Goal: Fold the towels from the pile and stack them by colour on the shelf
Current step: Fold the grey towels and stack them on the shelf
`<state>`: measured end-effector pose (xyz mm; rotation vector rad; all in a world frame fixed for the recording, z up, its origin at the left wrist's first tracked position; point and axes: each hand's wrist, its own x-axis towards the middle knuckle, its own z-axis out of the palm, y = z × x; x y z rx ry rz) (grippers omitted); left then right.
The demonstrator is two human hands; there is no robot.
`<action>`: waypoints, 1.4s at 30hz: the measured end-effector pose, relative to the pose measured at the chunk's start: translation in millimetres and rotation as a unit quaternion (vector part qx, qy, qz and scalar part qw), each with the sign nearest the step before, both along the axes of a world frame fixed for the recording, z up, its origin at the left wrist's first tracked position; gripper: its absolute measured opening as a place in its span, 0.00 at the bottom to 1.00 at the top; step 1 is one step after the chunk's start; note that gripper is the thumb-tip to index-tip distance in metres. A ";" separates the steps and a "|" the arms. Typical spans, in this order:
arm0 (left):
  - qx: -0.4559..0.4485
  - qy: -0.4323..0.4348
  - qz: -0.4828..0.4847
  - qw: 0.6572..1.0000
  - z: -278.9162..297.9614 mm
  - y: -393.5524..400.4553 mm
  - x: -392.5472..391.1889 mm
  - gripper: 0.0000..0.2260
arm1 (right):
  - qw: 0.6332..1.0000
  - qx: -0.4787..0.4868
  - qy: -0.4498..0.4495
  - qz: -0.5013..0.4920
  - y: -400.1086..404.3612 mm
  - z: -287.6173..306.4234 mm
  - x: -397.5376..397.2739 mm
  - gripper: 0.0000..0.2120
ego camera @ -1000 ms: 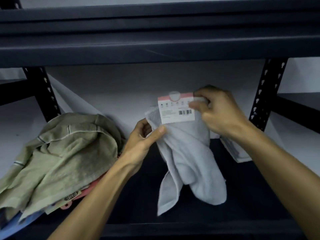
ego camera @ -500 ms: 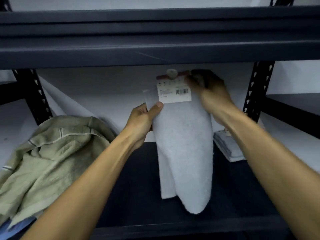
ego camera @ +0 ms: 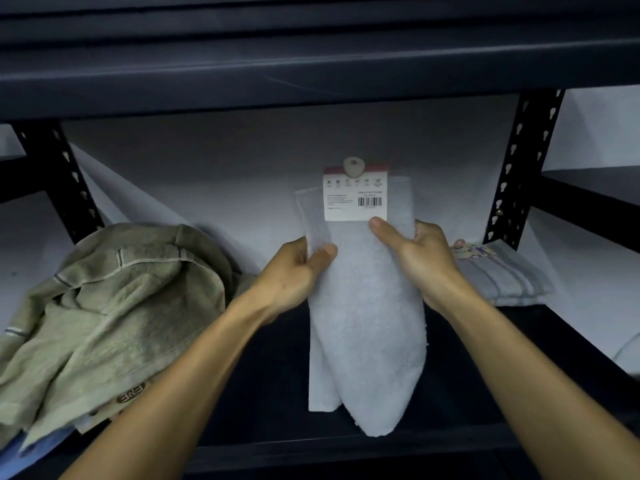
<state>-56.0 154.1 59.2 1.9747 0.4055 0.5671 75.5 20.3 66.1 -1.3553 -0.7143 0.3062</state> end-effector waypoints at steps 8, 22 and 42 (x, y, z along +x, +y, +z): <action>-0.084 -0.106 -0.007 0.991 34.6 -13.0 6.4 0.09 | 0.992 -0.001 -0.108 -0.058 -21.7 50.1 0.8 0.07; -0.226 0.162 0.135 0.951 -95.9 32.0 44.4 0.08 | 0.953 -0.287 0.100 -0.010 22.1 -122.9 70.6 0.37; 0.311 0.047 0.179 0.932 -104.4 -66.0 -96.6 0.03 | 0.823 -0.267 -0.489 0.110 -55.3 -118.9 -31.9 0.21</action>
